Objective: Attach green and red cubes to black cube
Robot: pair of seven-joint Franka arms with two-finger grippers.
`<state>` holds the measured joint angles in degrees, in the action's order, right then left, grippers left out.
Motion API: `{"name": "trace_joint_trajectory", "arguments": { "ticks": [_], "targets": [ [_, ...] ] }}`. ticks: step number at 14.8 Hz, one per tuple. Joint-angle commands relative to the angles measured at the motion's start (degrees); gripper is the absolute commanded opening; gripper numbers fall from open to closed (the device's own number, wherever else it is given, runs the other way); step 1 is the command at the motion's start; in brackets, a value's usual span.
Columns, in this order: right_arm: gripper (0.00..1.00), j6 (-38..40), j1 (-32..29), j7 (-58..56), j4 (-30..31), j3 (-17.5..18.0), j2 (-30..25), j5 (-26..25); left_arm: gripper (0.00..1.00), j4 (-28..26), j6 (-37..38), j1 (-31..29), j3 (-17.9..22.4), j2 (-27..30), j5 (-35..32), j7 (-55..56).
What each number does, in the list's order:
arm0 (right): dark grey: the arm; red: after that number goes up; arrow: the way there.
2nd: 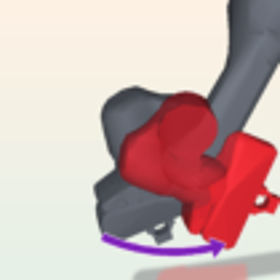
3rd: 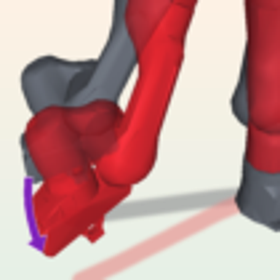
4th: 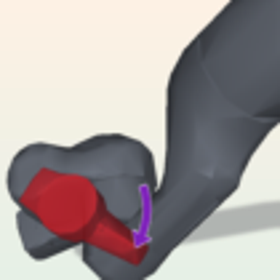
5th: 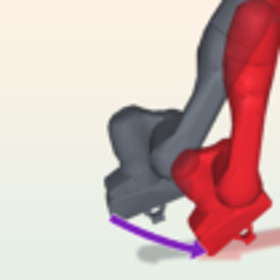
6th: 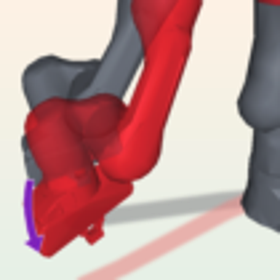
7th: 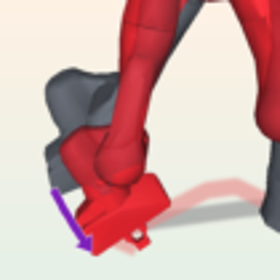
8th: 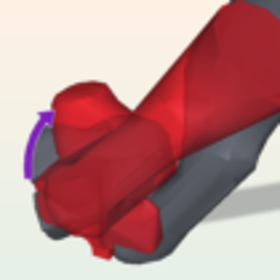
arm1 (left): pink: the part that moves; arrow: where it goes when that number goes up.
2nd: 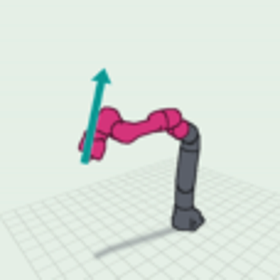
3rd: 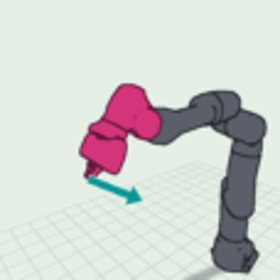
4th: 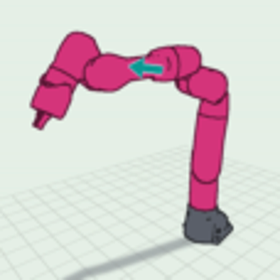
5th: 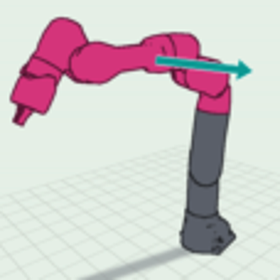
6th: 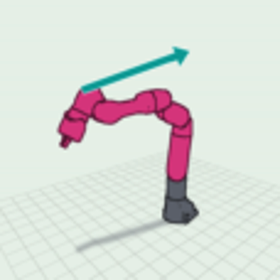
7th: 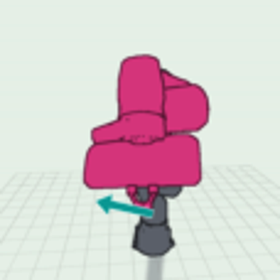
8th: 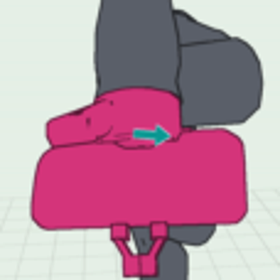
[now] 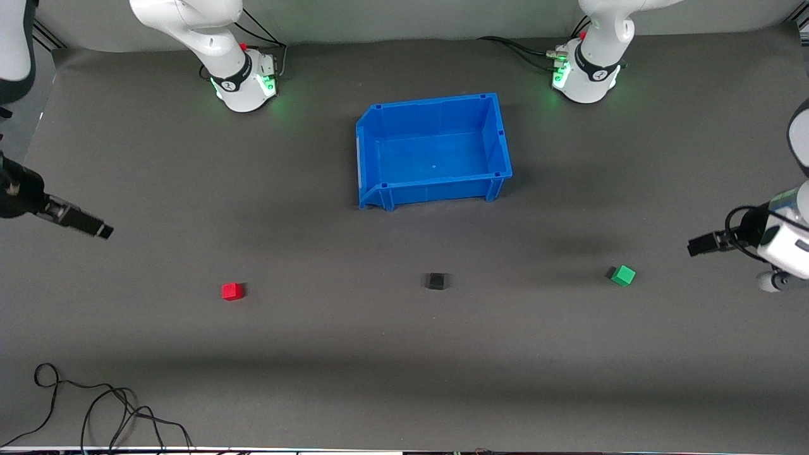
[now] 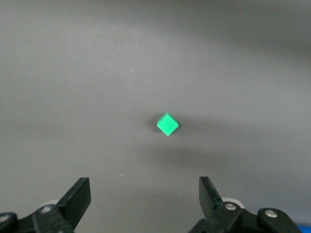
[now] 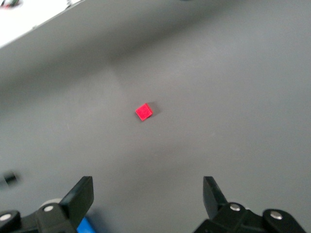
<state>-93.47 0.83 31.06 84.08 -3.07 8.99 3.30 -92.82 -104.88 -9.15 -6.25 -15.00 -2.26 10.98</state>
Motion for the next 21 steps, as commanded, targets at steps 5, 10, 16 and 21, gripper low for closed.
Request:
{"name": "trace_joint_trajectory", "arguments": {
  "ticks": [5,10,16,21],
  "targets": [
    [1.00,0.6,-0.7,30.9,-2.7,-0.3,8.3,8.8,0.99,-11.0,-13.7,0.1,-0.6,-0.6,-0.7,14.6],
    [1.00,-6.4,-1.5,35.2,-0.1,-0.4,15.8,13.3,0.97,-17.4,-26.7,0.1,-0.4,-4.6,-0.3,34.3],
    [1.00,-25.3,-2.1,34.1,10.2,-0.4,22.1,21.3,0.97,-20.6,-35.5,-0.2,-0.4,-11.8,-0.8,45.2],
    [1.00,-32.9,-1.5,33.9,12.0,0.1,27.7,23.4,0.92,-21.6,-42.2,-0.4,-0.4,-16.0,-0.8,48.6]
  ]
}}
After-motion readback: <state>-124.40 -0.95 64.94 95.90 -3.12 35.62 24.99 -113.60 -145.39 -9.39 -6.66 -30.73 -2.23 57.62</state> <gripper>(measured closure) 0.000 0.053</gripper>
